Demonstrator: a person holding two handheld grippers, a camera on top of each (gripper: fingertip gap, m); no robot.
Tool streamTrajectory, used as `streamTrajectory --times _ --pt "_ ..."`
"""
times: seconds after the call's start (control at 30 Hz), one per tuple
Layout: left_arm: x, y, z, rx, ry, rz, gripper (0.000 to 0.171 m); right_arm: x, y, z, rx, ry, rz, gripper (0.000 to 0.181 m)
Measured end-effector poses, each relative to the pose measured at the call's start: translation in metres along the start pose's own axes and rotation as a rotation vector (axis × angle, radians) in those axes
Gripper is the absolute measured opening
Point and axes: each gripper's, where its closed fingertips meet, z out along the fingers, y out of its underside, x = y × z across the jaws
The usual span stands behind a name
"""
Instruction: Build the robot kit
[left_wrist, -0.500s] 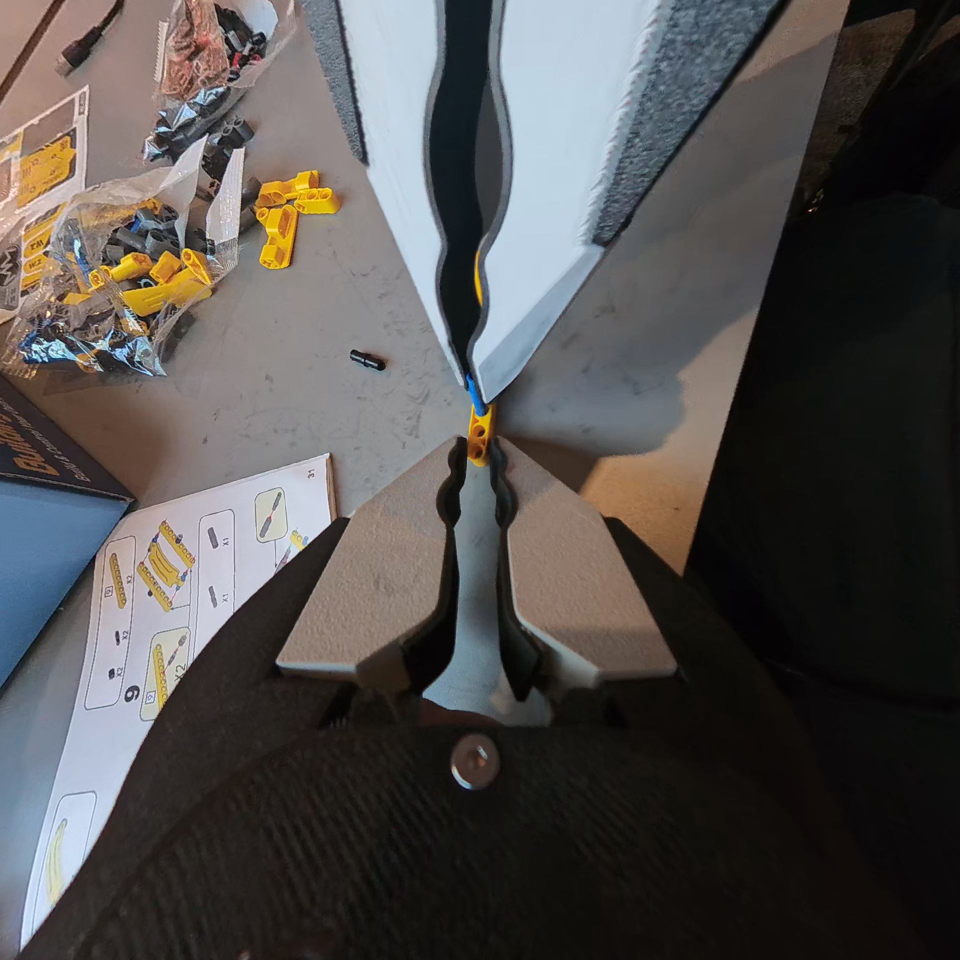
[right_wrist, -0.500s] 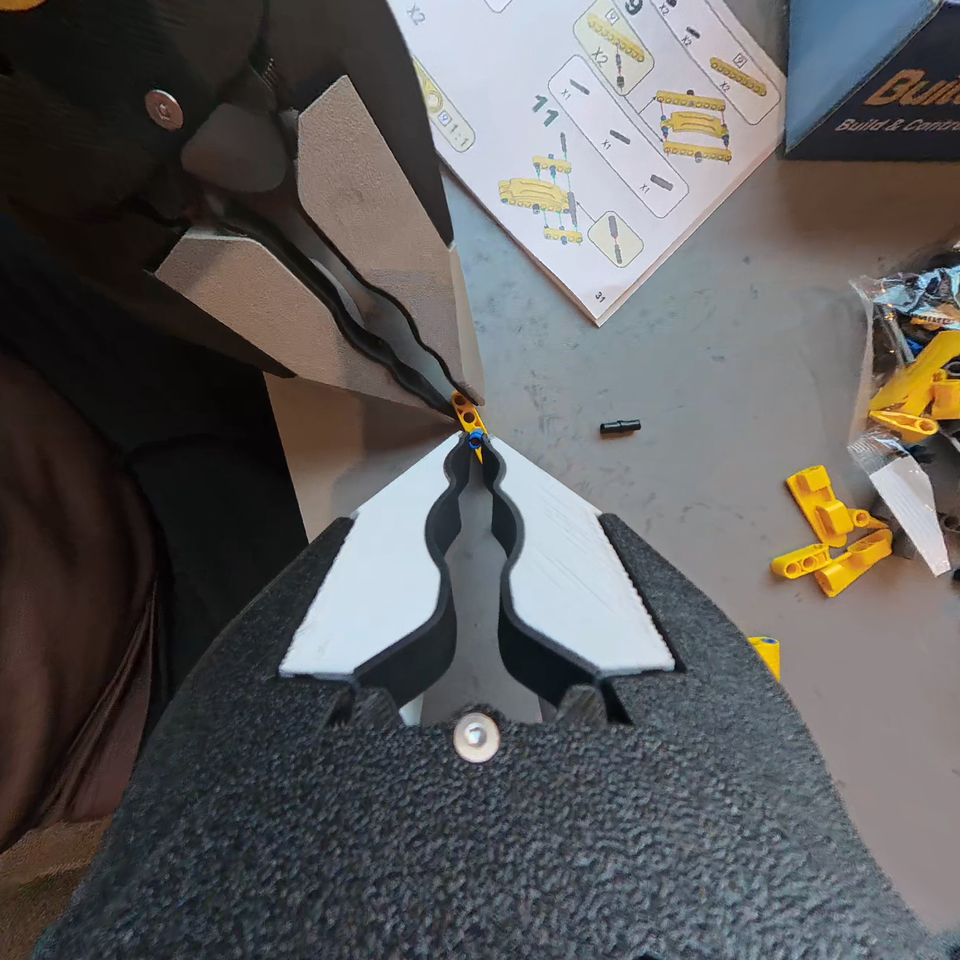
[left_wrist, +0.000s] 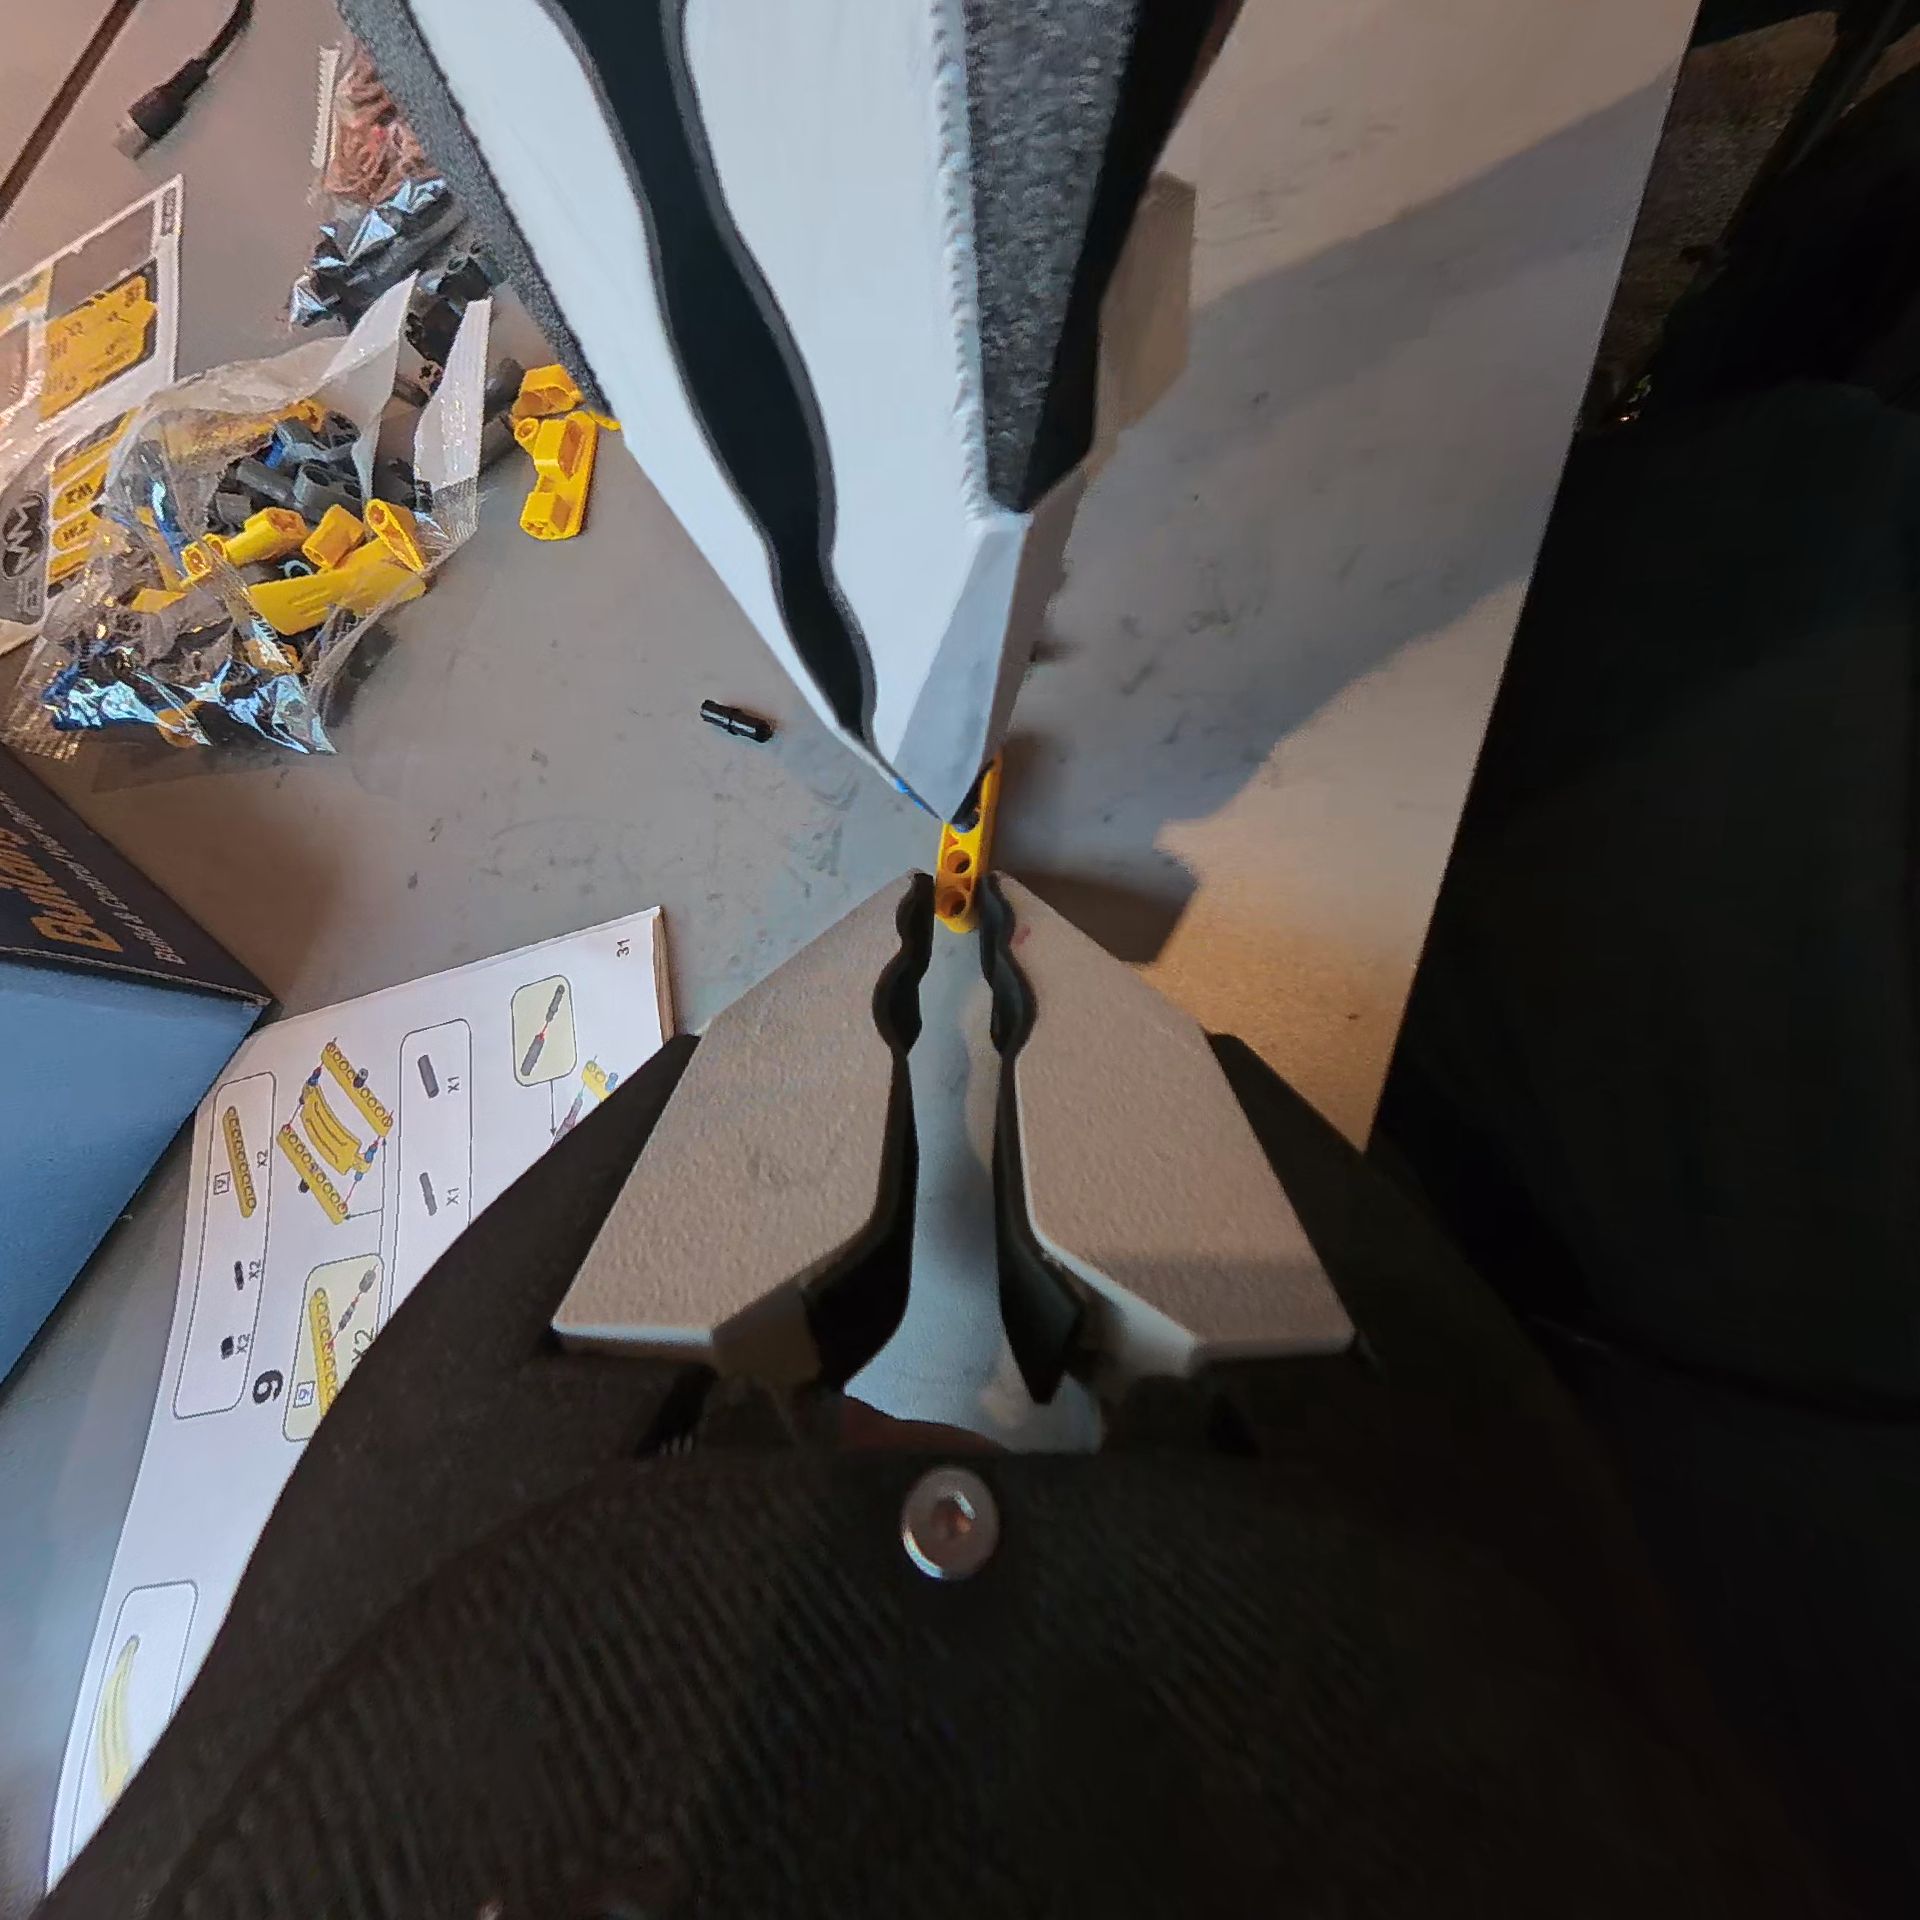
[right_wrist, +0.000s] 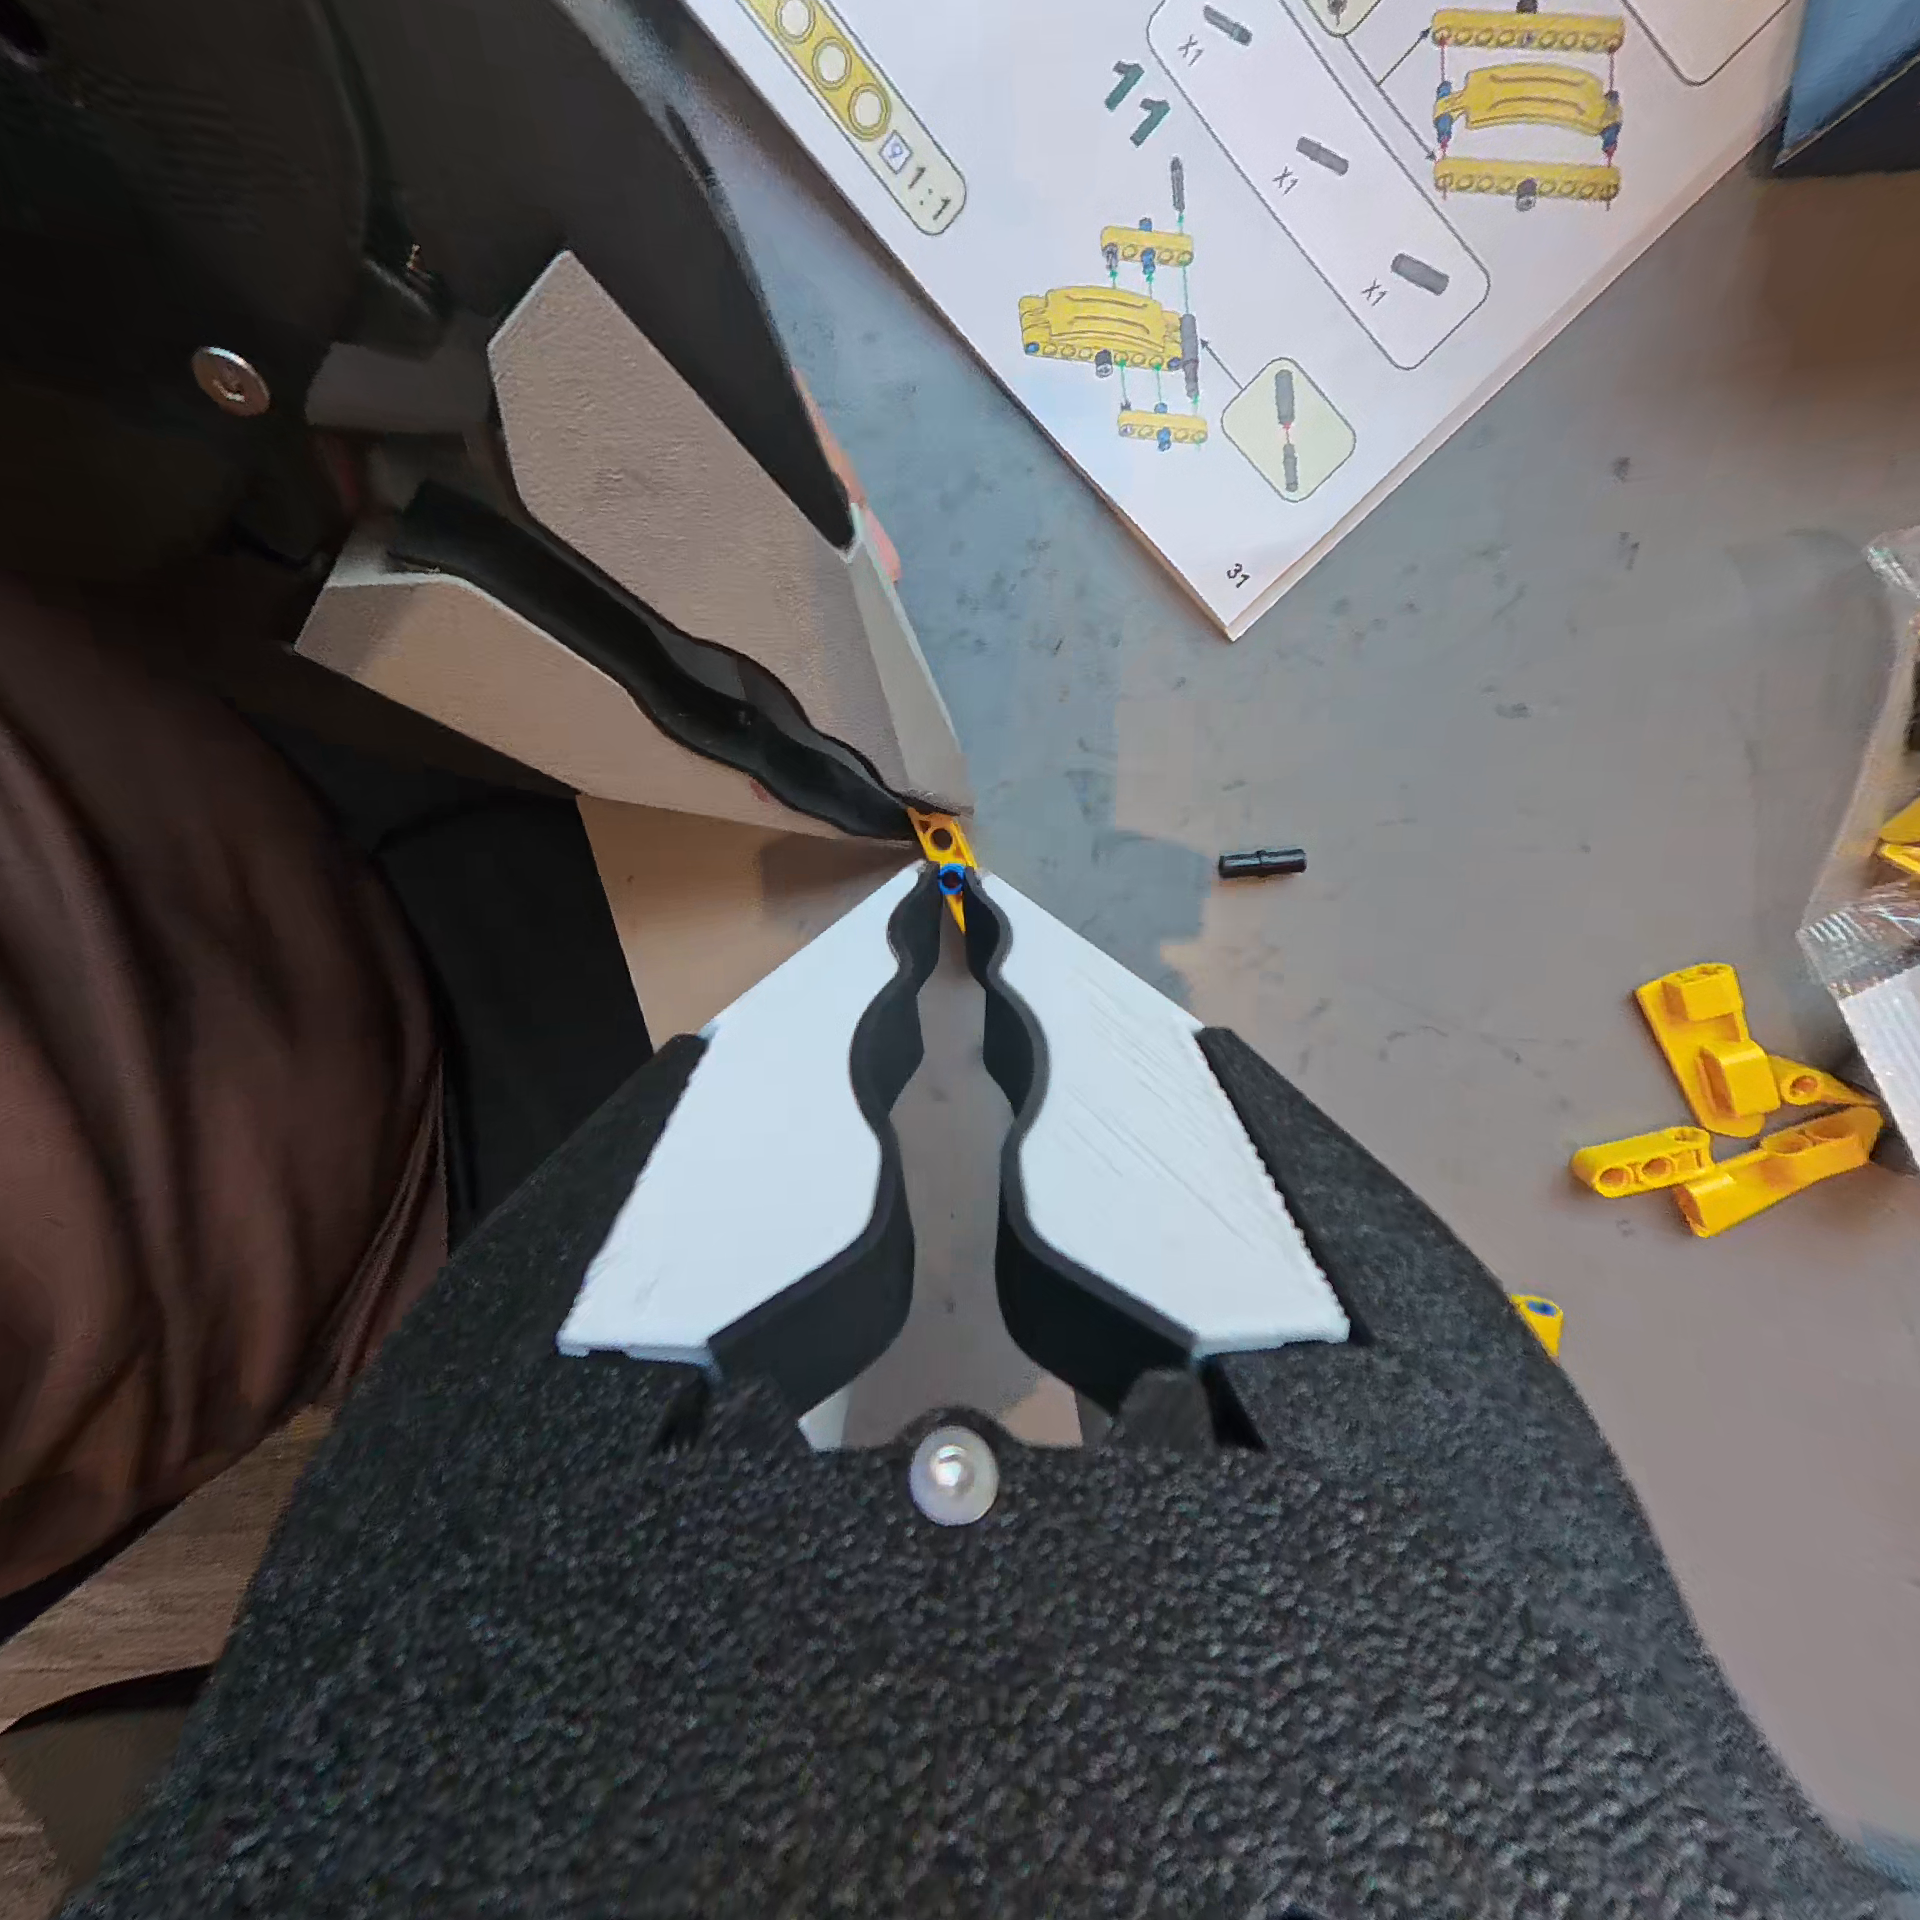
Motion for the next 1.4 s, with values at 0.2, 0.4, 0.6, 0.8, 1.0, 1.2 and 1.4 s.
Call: streamTrajectory --times 0.2,0.4,0.6,0.8,1.0,1.2,1.4 --pt "0.0 0.0 0.0 0.001 -0.004 0.005 0.006 0.0 -0.001 0.001 0.023 0.02 -0.051 0.003" --pt "0.0 -0.001 0.0 0.003 -0.004 0.008 0.006 -0.002 0.001 -0.001 0.102 0.103 -0.117 0.003" --pt "0.0 -0.001 0.001 0.003 -0.004 0.005 0.006 0.0 0.004 0.004 0.13 0.179 -0.185 0.004" --pt "0.0 0.0 0.001 0.002 0.002 0.0 0.006 0.0 0.003 0.004 0.255 0.072 -0.014 0.004" --pt "-0.003 0.001 0.001 -0.005 -0.015 -0.014 0.005 0.002 -0.002 0.003 0.321 -0.022 0.111 0.005" --pt "-0.009 0.003 0.001 -0.015 -0.017 -0.075 0.005 0.015 0.007 -0.005 0.395 0.255 -0.049 0.039" --pt "-0.014 0.0 0.004 -0.033 -0.196 0.087 0.005 0.027 0.009 -0.013 0.544 0.432 -0.014 0.038"
